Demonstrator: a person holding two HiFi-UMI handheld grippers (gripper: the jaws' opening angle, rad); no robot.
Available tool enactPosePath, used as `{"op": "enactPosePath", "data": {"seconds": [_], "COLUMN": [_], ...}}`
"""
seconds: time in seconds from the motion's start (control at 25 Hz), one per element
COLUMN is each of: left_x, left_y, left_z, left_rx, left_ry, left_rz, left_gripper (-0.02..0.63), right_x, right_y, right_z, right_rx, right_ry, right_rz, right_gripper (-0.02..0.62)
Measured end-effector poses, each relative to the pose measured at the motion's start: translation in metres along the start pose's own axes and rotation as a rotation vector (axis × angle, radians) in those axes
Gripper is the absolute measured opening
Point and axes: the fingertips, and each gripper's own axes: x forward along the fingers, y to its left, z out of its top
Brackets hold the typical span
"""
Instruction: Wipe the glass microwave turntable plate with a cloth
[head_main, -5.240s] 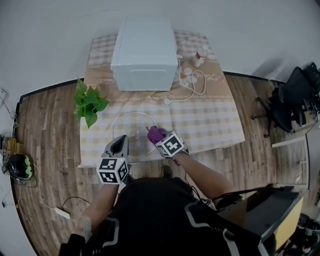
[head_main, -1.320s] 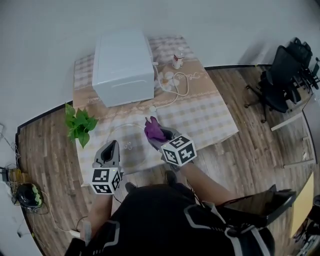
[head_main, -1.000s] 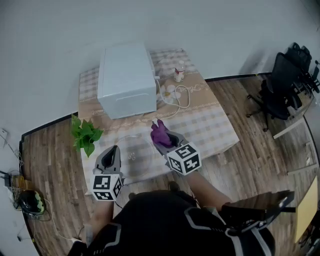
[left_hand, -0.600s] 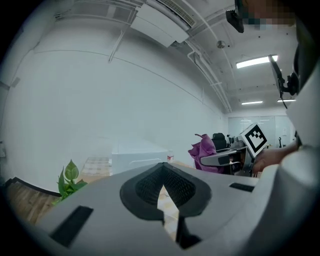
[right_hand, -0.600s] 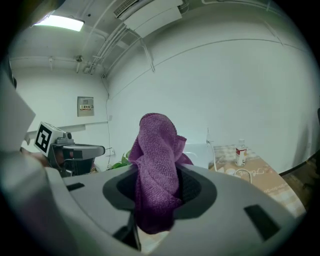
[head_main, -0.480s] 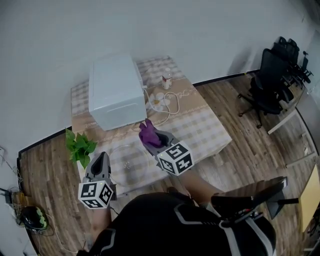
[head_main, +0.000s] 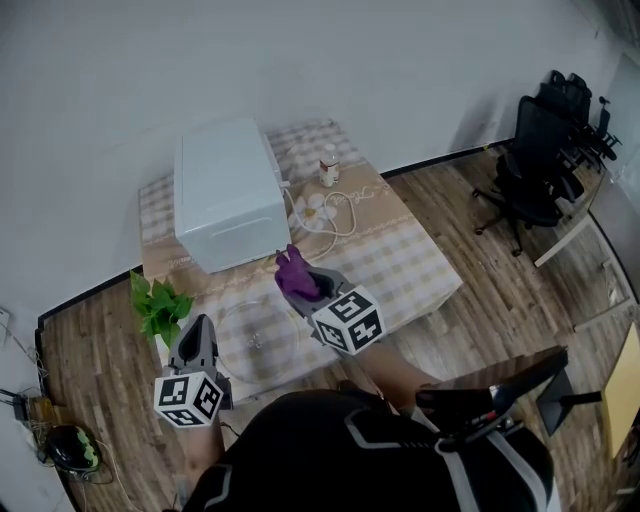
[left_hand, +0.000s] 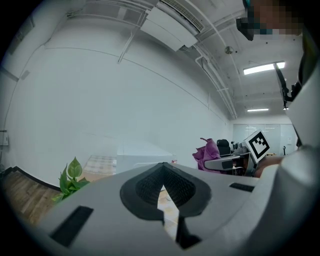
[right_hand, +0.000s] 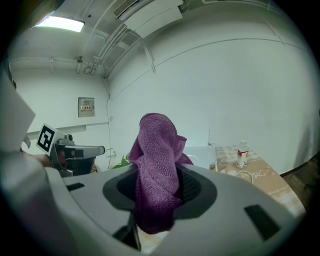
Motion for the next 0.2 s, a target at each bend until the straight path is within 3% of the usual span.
{"op": "enactPosePath", "data": {"seconds": [0.2], "left_x": [0.0013], "left_y": [0.0076], "left_z": [0.0007], "left_rx": [-0.01], "left_ry": [-0.002], "left_rz": [0.015], "left_gripper": [0.002], "right_x": [0.0063], "right_y": [0.001], "right_z": [0.0017], "right_rx": [-0.008], "right_ry": [0.005], "right_rz": [0.011], "right_gripper": [0.163]}}
